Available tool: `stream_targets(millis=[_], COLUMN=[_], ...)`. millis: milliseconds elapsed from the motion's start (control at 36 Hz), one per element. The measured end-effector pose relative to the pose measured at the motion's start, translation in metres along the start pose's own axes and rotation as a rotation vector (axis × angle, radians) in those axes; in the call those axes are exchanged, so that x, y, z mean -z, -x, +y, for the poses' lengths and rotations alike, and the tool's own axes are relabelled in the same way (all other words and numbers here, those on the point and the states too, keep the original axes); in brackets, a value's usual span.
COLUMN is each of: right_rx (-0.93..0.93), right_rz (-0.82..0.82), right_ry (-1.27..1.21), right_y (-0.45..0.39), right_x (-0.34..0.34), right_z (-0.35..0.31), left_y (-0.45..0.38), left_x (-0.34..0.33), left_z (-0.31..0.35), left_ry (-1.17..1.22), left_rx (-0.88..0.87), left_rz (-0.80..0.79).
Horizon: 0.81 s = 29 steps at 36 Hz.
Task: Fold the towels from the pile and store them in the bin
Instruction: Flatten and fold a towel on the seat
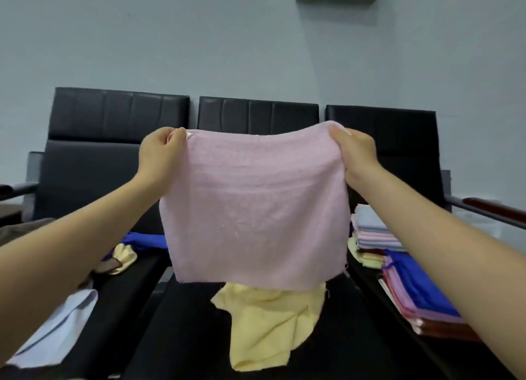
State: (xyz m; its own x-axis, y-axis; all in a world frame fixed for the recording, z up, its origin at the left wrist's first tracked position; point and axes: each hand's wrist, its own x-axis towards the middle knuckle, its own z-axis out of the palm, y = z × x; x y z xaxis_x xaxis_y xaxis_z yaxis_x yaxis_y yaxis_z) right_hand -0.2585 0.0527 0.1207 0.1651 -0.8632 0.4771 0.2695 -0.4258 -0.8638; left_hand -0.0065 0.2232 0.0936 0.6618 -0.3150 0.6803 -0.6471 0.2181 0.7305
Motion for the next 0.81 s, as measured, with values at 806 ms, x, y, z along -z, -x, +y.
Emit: stream_targets(millis=[806], right_rx=[-0.383], right_rz=[-0.127], right_ry=[0.458], right_y=[0.001], right_x=[0.043], right_z=[0.175], left_y=[0.041], left_x=[-0.031], left_z=[-0.143], left_ry=[-0.345], left_rx=[0.319], left_rz=[-0.406])
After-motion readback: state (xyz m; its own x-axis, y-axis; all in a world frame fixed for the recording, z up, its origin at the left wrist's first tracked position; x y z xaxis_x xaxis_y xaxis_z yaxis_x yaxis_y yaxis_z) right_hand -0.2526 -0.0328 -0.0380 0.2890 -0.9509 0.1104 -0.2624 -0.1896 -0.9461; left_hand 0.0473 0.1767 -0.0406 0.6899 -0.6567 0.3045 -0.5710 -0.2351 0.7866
